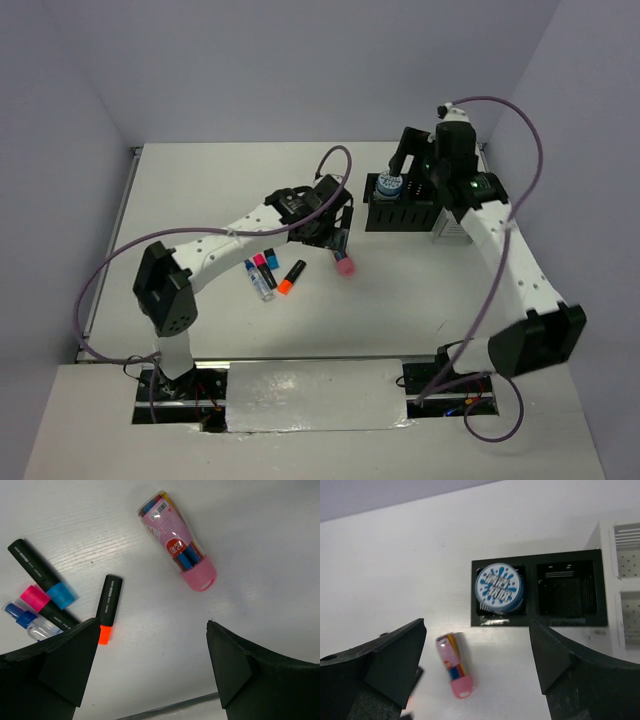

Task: Sort the stationery into containers
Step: Pick up the stationery from the center of the board.

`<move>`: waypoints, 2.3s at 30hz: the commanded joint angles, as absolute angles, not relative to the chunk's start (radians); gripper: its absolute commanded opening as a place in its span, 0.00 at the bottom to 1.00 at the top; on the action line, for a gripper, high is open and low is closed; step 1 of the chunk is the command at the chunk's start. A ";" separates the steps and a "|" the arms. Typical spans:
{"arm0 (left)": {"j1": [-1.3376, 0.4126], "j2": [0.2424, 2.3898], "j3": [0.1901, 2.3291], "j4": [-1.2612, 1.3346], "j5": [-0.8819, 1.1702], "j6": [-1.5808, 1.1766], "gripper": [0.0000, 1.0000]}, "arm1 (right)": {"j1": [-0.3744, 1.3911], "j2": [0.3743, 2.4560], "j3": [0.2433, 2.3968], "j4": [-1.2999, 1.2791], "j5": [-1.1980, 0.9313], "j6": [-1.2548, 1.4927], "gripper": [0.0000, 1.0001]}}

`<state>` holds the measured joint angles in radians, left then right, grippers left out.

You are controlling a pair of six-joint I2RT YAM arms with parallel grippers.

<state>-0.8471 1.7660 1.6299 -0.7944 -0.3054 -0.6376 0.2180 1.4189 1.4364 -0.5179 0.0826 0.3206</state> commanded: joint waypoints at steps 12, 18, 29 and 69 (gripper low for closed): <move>-0.799 2.206 2.051 -1.000 -0.281 -0.825 0.99 | 0.216 0.986 1.183 -0.690 -0.028 0.445 0.93; -0.778 2.341 2.140 -1.020 -0.302 -0.859 0.96 | 0.216 0.927 1.154 -0.701 -0.097 0.445 0.93; -0.741 2.408 2.118 -0.982 -0.285 -0.891 0.28 | 0.216 0.876 1.146 -0.749 -0.135 0.411 0.93; -0.732 1.649 1.683 -0.522 0.074 -1.532 0.00 | 0.414 0.891 0.790 0.043 -0.419 0.563 0.92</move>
